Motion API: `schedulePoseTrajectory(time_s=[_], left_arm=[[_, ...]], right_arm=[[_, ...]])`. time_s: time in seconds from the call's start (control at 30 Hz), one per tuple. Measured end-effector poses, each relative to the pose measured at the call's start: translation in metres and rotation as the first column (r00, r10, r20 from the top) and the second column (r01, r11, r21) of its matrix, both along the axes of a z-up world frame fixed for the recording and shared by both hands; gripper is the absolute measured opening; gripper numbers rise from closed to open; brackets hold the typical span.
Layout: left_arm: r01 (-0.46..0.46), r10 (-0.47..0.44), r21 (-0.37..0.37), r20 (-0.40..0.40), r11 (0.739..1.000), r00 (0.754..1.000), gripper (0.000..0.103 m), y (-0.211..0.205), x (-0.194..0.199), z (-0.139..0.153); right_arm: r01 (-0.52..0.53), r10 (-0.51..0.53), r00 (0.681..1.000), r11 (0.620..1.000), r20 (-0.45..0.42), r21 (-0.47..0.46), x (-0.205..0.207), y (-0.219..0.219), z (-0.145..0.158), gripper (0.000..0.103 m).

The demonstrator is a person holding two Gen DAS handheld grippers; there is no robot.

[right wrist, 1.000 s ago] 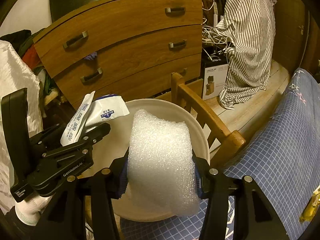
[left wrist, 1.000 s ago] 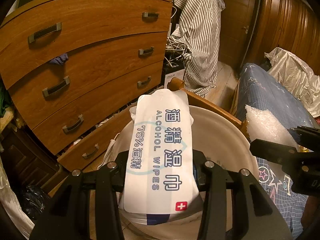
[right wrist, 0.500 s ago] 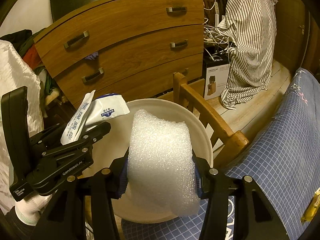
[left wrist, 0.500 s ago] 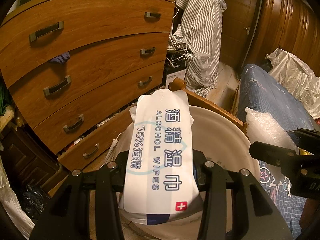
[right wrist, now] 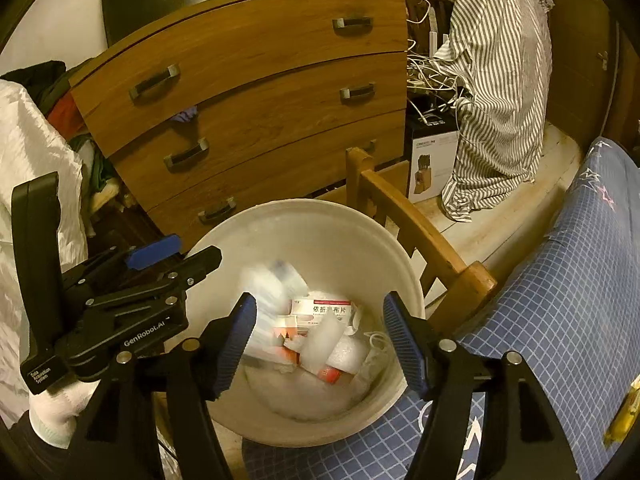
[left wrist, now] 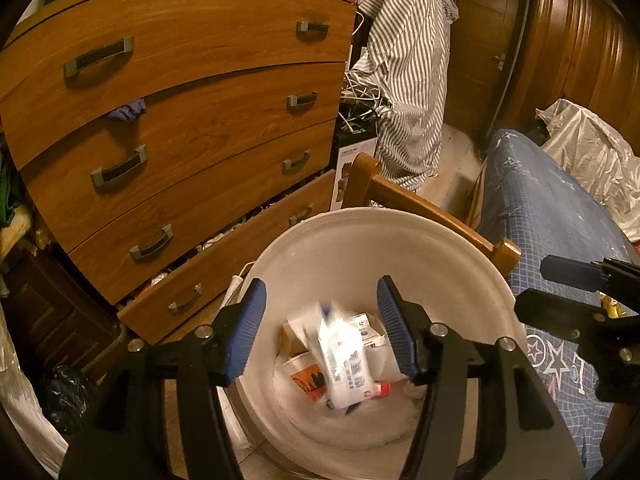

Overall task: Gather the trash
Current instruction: 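Open both tools to drop the wipes pack and bubble wrap into the bucket, then move both tools back over the trash on the bed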

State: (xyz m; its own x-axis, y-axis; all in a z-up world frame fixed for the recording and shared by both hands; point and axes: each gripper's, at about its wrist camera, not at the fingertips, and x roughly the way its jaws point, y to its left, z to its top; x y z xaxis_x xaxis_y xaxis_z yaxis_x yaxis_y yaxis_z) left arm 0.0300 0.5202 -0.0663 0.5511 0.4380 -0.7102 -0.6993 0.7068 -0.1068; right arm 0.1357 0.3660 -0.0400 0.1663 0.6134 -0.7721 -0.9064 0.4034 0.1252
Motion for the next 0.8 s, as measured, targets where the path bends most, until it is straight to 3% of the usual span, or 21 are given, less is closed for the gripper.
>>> schedulePoseTrajectory(time_s=[0.57,0.73,0.8], left_arm=[[0.018,-0.018,0.017,-0.005,1.0,1.0,0.056,-0.014,0.004,0.008],[0.083,-0.083,0.014,0.039,0.996,0.996,0.056,-0.048,0.007,0.016],[0.139,-0.14,0.021,0.049,0.99,0.989,0.056,-0.074,0.015,0.017]], right_arm=[[0.012,-0.012,1.0,0.999,-0.012,0.04,0.0,-0.027,0.009,0.067],[0.054,-0.054,0.999,0.991,0.003,0.12,-0.013,-0.096,0.013,0.067],[0.095,-0.098,0.995,0.984,0.013,0.149,-0.017,-0.141,0.009,0.067]])
